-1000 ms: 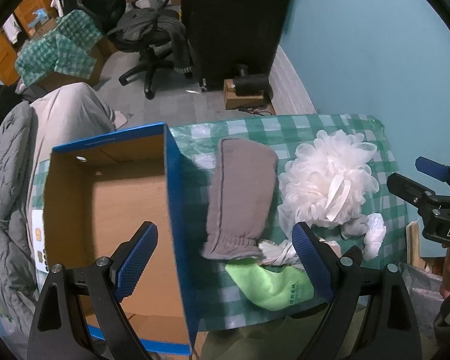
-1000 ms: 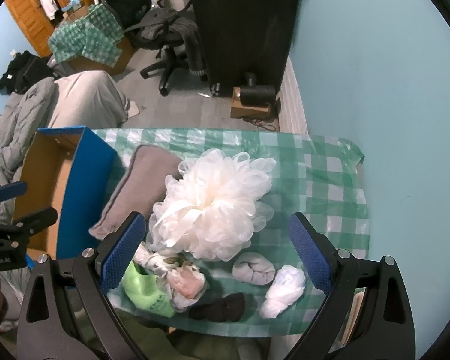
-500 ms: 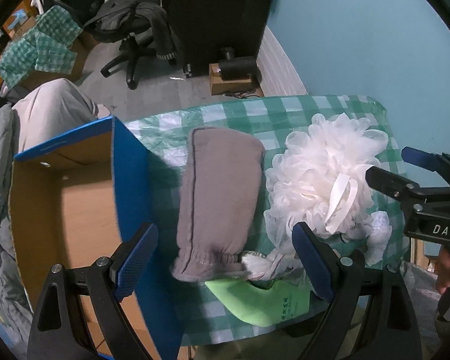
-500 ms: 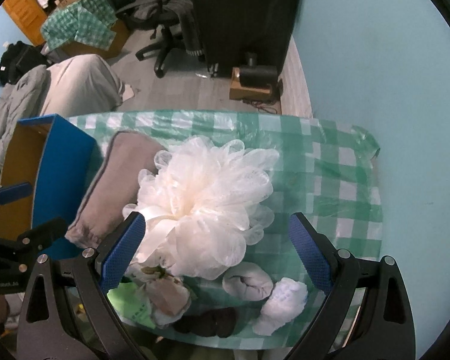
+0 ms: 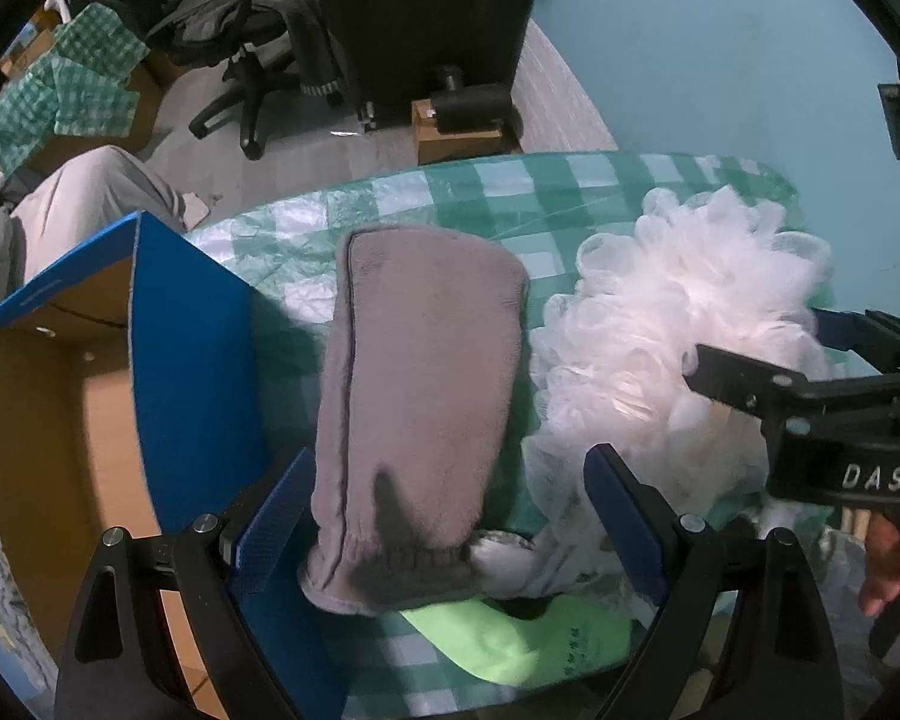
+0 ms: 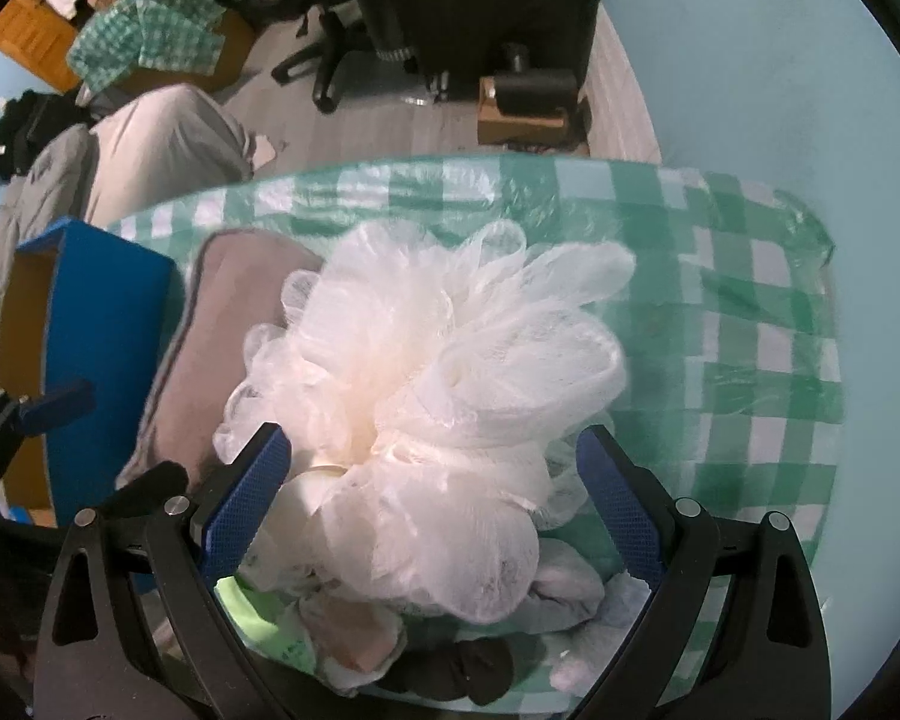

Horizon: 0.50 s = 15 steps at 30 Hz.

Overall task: Organize soft objects
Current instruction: 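Move the left gripper to the grey towel while the right gripper reaches the white mesh loofah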

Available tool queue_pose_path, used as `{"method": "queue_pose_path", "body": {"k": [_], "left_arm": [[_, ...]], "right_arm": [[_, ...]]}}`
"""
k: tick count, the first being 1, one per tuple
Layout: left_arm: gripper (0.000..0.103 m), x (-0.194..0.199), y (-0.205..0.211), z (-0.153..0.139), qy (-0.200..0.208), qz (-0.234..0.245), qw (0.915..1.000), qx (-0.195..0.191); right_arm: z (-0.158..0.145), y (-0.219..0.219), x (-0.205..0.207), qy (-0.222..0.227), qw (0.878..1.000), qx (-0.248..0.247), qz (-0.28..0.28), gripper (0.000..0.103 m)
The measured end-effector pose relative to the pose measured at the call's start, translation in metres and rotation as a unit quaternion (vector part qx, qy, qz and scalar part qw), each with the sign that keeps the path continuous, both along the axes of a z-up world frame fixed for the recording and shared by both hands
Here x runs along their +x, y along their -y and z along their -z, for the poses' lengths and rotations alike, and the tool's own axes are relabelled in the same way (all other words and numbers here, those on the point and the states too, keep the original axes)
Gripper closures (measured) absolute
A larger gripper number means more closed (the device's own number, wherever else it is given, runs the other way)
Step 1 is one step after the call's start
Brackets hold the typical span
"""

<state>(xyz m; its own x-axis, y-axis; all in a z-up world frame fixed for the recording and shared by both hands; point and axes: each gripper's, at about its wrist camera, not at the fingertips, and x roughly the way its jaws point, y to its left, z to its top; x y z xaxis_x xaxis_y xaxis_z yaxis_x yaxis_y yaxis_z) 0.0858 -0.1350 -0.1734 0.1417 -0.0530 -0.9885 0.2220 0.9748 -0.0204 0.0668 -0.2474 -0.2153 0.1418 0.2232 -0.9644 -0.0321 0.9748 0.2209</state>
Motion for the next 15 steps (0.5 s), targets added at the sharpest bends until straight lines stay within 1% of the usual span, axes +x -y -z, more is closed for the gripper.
{"method": "queue_pose_path", "body": {"k": [2, 8, 11, 15], "left_arm": [[0.011, 0.001, 0.001, 0.006, -0.004, 0.005, 0.9999, 0.008], [0.011, 0.002, 0.000, 0.021, -0.014, 0.009, 0.9998, 0.012], [0.011, 0.003, -0.002, 0.027, -0.011, 0.008, 0.9997, 0.018], [0.011, 0.007, -0.007, 0.036, -0.024, 0.003, 0.9995, 0.021]], "right_arm": [[0.008, -0.003, 0.000, -0.009, 1.000, -0.001, -0.006, 0.008], [0.022, -0.011, -0.002, -0.027, 0.999, 0.009, -0.016, 0.008], [0.027, -0.015, 0.000, -0.035, 0.999, 0.016, -0.017, 0.008], [0.035, -0.017, 0.002, -0.044, 0.999, 0.022, -0.015, 0.008]]}}
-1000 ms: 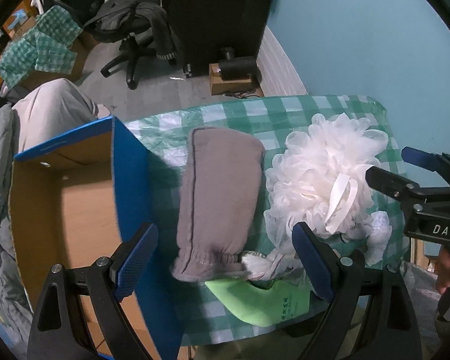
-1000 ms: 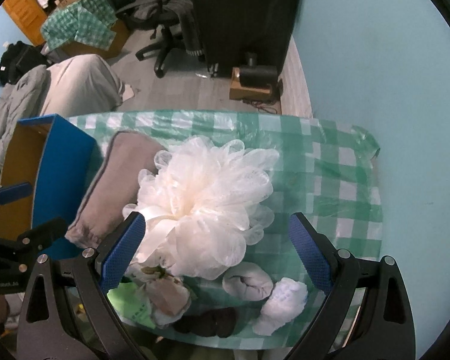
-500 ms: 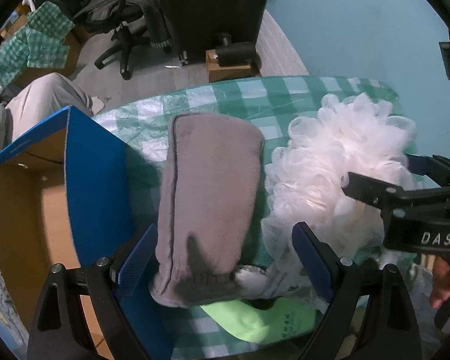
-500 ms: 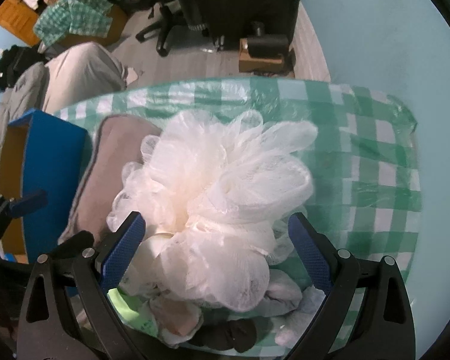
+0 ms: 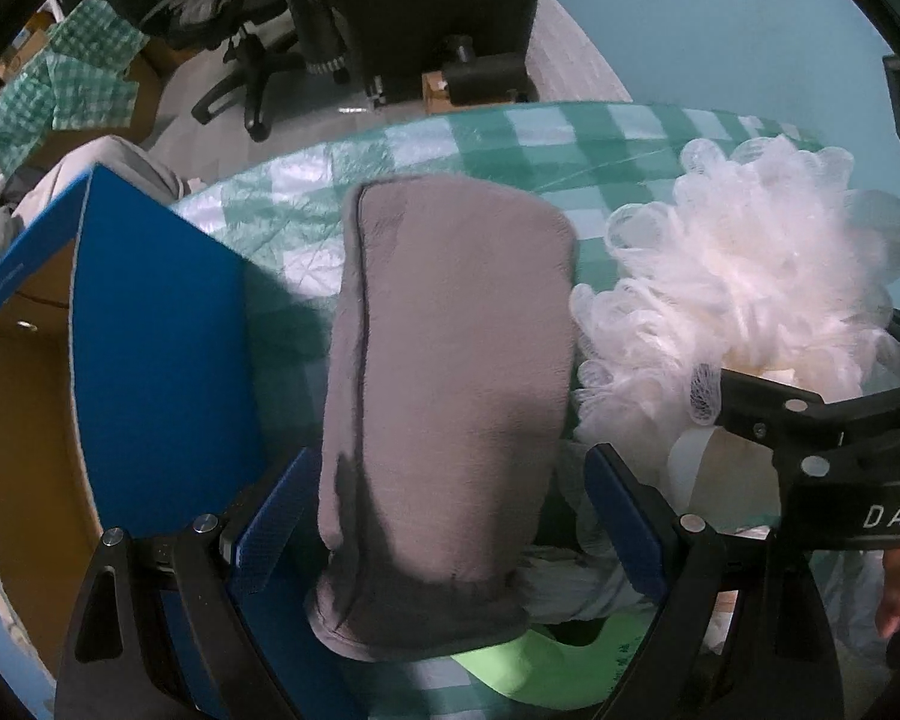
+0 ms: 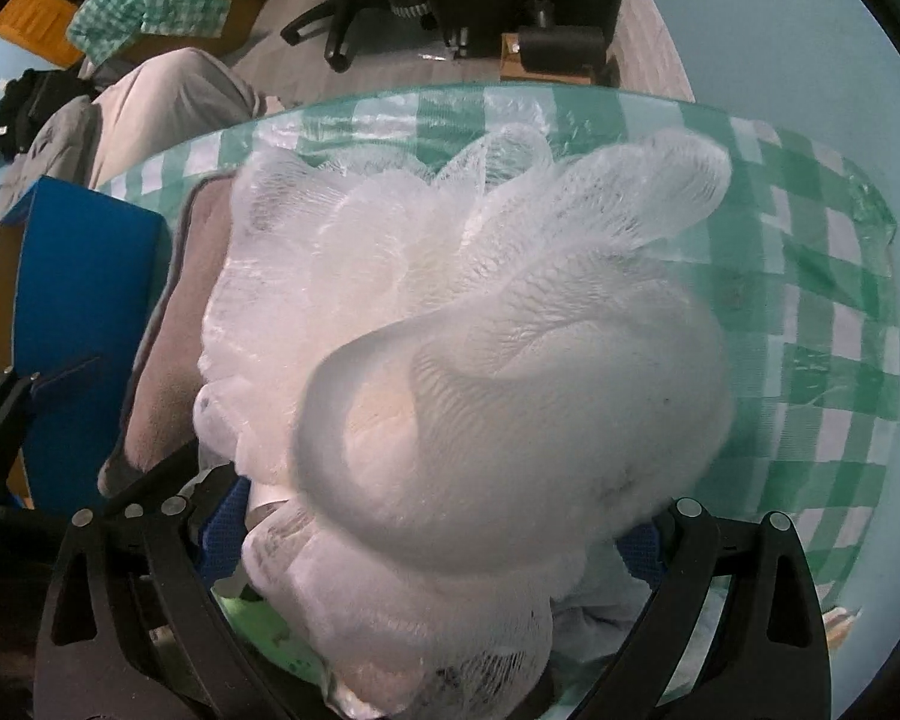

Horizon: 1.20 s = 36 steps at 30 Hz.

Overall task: Organize soft objects
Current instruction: 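Move the left gripper to the grey towel while the right gripper reaches the white mesh loofah, then close the left gripper on the grey towel while the right gripper closes on the loofah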

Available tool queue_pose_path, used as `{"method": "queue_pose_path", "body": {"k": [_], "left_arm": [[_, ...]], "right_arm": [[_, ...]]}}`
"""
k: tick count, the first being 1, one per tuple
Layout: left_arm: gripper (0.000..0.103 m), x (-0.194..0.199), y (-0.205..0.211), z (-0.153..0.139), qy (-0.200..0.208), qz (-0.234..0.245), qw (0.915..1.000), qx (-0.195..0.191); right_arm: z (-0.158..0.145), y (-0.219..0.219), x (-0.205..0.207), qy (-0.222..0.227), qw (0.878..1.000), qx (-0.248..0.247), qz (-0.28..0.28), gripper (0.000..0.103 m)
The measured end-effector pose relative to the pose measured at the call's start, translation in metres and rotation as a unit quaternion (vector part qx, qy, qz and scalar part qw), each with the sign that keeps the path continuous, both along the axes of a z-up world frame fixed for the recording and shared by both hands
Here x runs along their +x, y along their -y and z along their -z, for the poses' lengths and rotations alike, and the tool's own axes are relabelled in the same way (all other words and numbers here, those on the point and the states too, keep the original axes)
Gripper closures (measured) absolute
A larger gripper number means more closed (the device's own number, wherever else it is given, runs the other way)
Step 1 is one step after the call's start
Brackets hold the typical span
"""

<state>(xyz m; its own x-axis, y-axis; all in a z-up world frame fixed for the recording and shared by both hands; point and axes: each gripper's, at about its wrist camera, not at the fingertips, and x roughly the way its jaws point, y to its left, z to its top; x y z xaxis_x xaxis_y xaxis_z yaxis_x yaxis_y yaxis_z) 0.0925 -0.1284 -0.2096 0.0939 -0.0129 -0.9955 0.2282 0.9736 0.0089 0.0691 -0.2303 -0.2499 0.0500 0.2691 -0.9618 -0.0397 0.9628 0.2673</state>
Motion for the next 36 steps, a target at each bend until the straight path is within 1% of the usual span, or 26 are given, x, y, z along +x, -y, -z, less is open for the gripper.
{"method": "queue_pose_path", "body": {"k": [2, 7, 13, 14, 15, 17, 20, 23, 27, 28, 29, 30, 32, 33, 35, 36], "left_arm": [[0.011, 0.001, -0.002, 0.003, -0.004, 0.002, 1.0000, -0.006], [0.011, 0.004, -0.002, 0.010, -0.016, 0.014, 0.9998, -0.003], [0.011, 0.009, -0.004, 0.017, -0.028, 0.023, 0.9993, -0.003], [0.011, 0.009, -0.004, 0.018, -0.030, 0.025, 0.9992, -0.003], [0.011, 0.011, -0.003, 0.020, -0.031, 0.027, 0.9991, -0.003], [0.009, 0.011, -0.001, 0.022, -0.032, 0.031, 0.9990, 0.000], [0.009, 0.014, 0.001, 0.026, -0.034, 0.036, 0.9987, 0.009], [0.009, 0.017, 0.002, 0.032, -0.035, 0.039, 0.9985, 0.015], [0.009, 0.021, 0.004, 0.039, -0.035, 0.038, 0.9983, 0.028], [0.012, 0.022, 0.004, 0.040, -0.035, 0.037, 0.9983, 0.028], [0.017, 0.022, 0.005, 0.041, -0.034, 0.036, 0.9984, 0.028], [0.020, 0.020, 0.006, 0.040, -0.033, 0.036, 0.9983, 0.030], [0.035, 0.019, 0.005, 0.038, -0.028, 0.036, 0.9986, 0.025], [0.040, 0.018, 0.005, 0.035, -0.025, 0.035, 0.9989, 0.019], [0.066, 0.014, 0.000, 0.029, -0.015, 0.032, 0.9993, 0.013], [0.072, 0.013, -0.002, 0.026, -0.012, 0.030, 0.9994, 0.007]], "right_arm": [[0.005, -0.001, 0.001, -0.007, 1.000, 0.004, 0.001, 0.007], [0.018, 0.000, 0.002, -0.024, 1.000, 0.019, 0.005, 0.006], [0.022, 0.006, 0.005, -0.022, 0.999, 0.028, 0.001, 0.007], [0.021, 0.007, 0.005, -0.020, 0.999, 0.030, -0.002, 0.013], [0.019, 0.008, 0.005, -0.017, 0.999, 0.033, -0.006, 0.016], [0.015, 0.013, 0.001, -0.012, 0.999, 0.040, -0.005, 0.028], [0.004, 0.025, -0.004, 0.003, 0.999, 0.040, 0.001, 0.035], [-0.005, 0.035, -0.013, 0.020, 1.000, 0.017, 0.004, 0.039], [-0.011, 0.043, -0.024, 0.030, 1.000, 0.005, 0.007, 0.039], [-0.013, 0.047, -0.026, 0.034, 0.999, 0.001, 0.007, 0.039], [-0.015, 0.046, -0.028, 0.037, 0.999, -0.001, 0.007, 0.039], [-0.016, 0.045, -0.030, 0.039, 0.999, -0.003, 0.007, 0.039], [-0.020, 0.033, -0.029, 0.045, 0.999, -0.006, 0.009, 0.040], [-0.021, 0.030, -0.030, 0.048, 0.999, -0.008, 0.008, 0.040], [-0.024, 0.031, -0.033, 0.057, 0.998, -0.013, 0.006, 0.040], [-0.024, 0.021, -0.029, 0.061, 0.998, -0.016, 0.005, 0.040]]}}
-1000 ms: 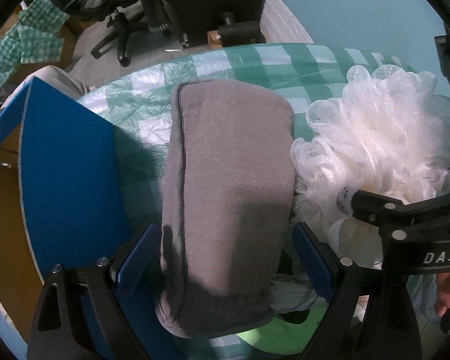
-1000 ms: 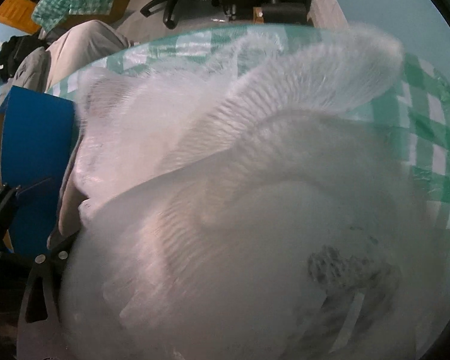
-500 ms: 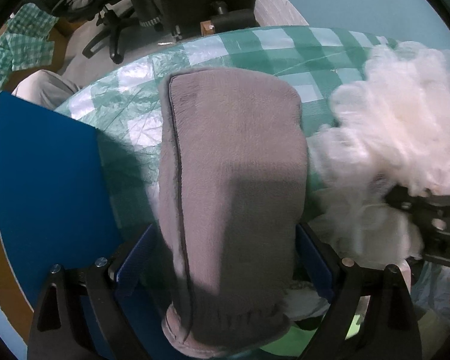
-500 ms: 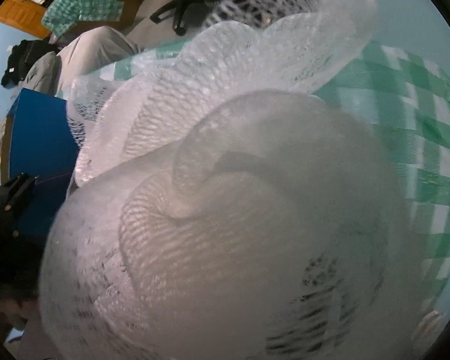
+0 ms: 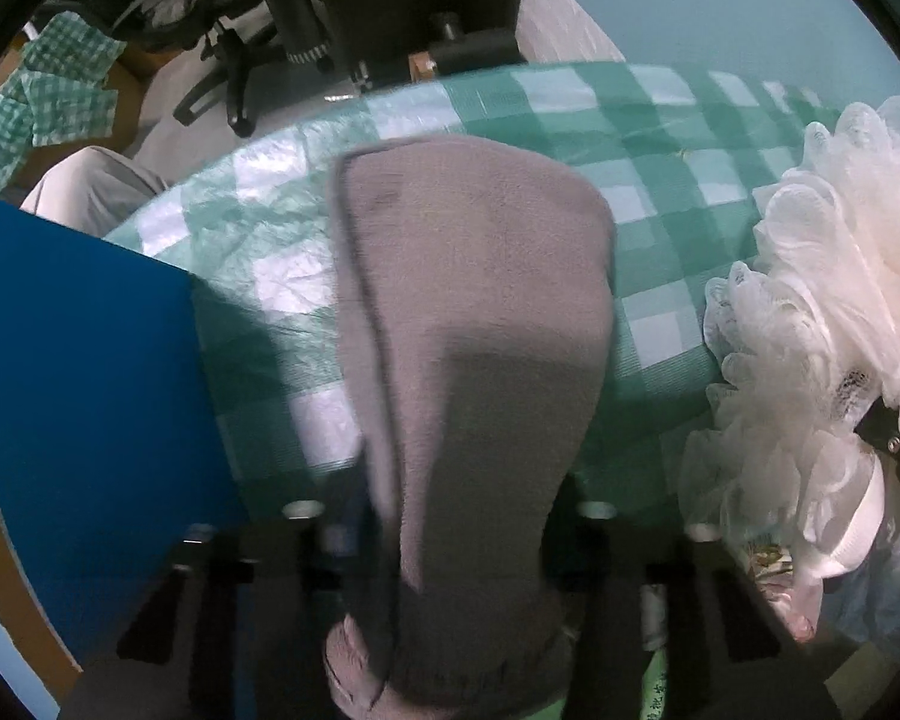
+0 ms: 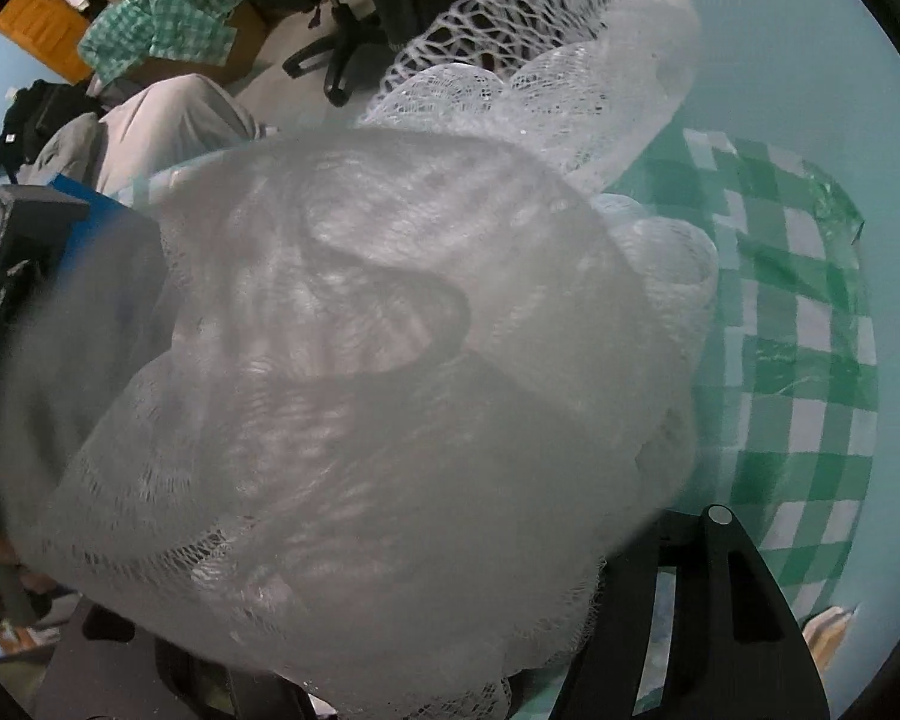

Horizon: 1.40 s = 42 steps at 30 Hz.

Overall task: Organize soft objects
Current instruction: 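Close the left gripper on the grey towel while the right gripper closes on the loofah, then lift the grey towel with the left gripper while the right gripper carries the loofah toward the box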

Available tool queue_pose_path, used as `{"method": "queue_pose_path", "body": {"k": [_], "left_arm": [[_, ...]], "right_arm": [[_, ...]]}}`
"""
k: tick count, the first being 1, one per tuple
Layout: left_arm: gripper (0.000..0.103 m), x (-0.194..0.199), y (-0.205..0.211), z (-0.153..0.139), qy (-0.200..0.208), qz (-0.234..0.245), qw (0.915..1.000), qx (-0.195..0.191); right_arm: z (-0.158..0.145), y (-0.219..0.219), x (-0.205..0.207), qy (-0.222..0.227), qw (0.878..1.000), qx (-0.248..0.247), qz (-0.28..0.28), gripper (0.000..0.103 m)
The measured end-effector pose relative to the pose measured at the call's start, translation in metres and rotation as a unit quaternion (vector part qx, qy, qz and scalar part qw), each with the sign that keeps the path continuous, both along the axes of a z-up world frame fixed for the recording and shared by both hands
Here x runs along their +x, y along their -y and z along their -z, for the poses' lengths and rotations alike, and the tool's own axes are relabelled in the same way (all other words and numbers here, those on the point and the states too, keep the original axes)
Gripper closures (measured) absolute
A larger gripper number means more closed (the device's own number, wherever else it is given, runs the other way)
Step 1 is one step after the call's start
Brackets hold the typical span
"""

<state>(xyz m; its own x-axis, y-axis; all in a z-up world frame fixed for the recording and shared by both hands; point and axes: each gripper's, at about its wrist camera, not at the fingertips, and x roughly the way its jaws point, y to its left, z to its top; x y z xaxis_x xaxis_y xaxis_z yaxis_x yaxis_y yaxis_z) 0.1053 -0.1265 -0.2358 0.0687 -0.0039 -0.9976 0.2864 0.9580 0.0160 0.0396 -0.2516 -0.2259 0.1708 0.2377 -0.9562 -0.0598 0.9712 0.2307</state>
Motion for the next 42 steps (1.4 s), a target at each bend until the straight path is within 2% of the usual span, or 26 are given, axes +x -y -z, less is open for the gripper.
{"method": "queue_pose_path", "body": {"k": [2, 5, 18, 28, 42], "left_arm": [[0.077, -0.001, -0.007, -0.005, 0.006, -0.007, 0.9999, -0.011], [0.079, -0.004, -0.014, -0.015, 0.019, -0.020, 0.9994, -0.021], [0.079, -0.035, -0.030, -0.081, 0.074, -0.041, 0.9949, -0.054], [0.079, -0.049, -0.044, -0.119, 0.111, -0.045, 0.9911, -0.058], [0.079, -0.075, -0.082, -0.161, 0.145, -0.079, 0.9841, -0.067]], "right_arm": [[-0.003, -0.004, 0.001, 0.009, 1.000, -0.004, -0.001, 0.040], [-0.009, -0.003, -0.001, 0.020, 1.000, -0.007, -0.003, 0.040], [-0.044, 0.008, -0.023, 0.054, 0.998, -0.011, -0.009, 0.040], [-0.072, 0.009, -0.032, 0.078, 0.997, -0.009, -0.022, 0.040], [-0.107, 0.002, -0.043, 0.114, 0.992, 0.008, -0.057, 0.040]]}}
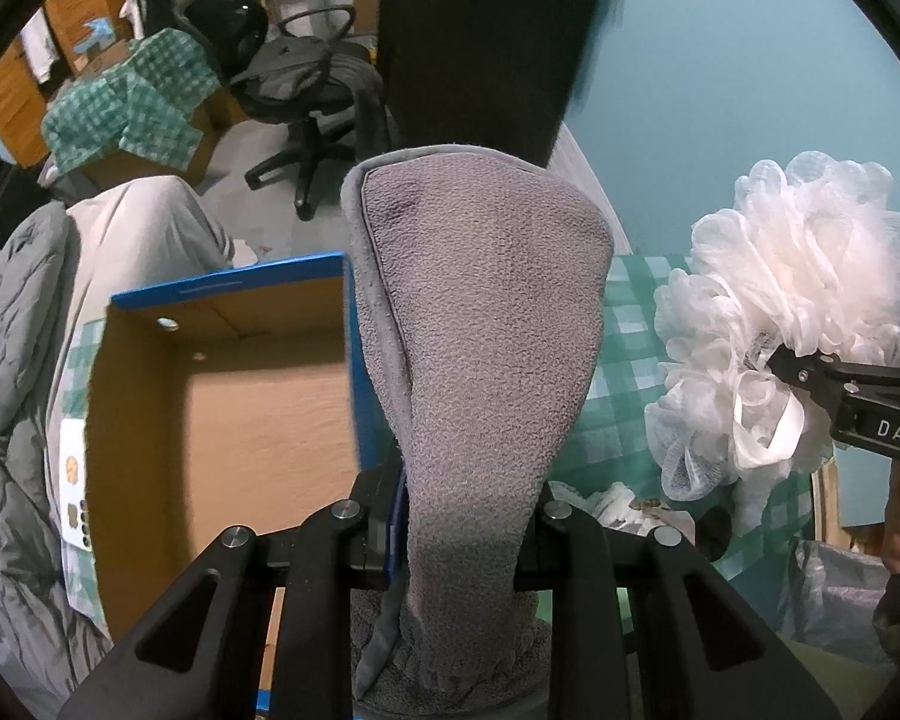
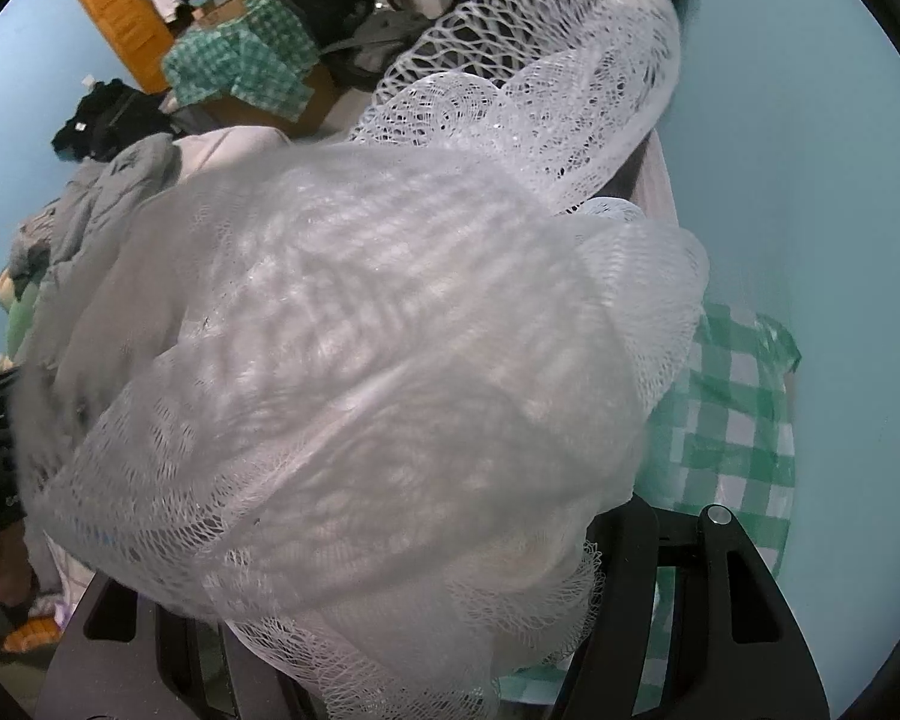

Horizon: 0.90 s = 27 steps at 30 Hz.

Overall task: Organize soft objects
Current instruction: 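Lift the grey towel with the left gripper while the right gripper carries the loofah toward the box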

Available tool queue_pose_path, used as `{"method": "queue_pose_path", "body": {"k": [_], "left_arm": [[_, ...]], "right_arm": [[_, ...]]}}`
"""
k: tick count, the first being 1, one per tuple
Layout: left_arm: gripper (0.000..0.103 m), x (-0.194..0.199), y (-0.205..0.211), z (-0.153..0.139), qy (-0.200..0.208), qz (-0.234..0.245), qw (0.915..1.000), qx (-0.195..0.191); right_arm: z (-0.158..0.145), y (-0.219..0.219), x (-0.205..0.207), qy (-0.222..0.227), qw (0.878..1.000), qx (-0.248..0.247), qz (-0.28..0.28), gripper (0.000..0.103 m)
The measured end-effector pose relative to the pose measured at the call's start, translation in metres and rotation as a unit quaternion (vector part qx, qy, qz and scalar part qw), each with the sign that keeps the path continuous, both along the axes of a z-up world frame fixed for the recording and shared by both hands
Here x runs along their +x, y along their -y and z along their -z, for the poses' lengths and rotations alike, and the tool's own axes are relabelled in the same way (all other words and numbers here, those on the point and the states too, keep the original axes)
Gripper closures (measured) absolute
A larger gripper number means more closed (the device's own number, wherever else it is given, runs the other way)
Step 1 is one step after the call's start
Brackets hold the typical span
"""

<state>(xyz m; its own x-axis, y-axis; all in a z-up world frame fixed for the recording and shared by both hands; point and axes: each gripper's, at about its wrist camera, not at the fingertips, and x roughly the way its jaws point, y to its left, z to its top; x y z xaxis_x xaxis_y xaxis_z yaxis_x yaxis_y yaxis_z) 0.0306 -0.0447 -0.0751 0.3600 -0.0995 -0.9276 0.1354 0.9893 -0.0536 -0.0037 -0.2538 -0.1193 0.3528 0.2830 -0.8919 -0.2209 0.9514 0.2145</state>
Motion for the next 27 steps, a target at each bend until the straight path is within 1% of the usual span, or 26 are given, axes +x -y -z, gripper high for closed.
{"method": "queue_pose_path", "body": {"k": [8, 13, 16, 23, 27], "left_arm": [[0.079, -0.010, -0.025, -0.009, 0.006, -0.029, 0.9996, 0.000], [0.079, -0.014, -0.047, -0.012, 0.008, -0.055, 0.9985, -0.004], [0.079, -0.017, -0.063, -0.013, 0.008, -0.071, 0.9974, -0.005], [0.079, -0.024, -0.102, -0.010, 0.005, -0.115, 0.9934, 0.002], [0.079, -0.028, -0.124, -0.005, 0.000, -0.138, 0.9904, 0.006]], "right_arm": [[-0.011, -0.016, 0.003, 0.010, 0.999, 0.009, -0.037, 0.040], [-0.012, -0.034, 0.011, 0.013, 0.998, 0.015, -0.063, 0.040], [-0.015, -0.052, 0.014, 0.016, 0.996, 0.020, -0.080, 0.040], [-0.022, -0.082, 0.021, 0.020, 0.992, 0.031, -0.123, 0.040], [-0.020, -0.097, 0.026, 0.019, 0.988, 0.033, -0.148, 0.040]]}}
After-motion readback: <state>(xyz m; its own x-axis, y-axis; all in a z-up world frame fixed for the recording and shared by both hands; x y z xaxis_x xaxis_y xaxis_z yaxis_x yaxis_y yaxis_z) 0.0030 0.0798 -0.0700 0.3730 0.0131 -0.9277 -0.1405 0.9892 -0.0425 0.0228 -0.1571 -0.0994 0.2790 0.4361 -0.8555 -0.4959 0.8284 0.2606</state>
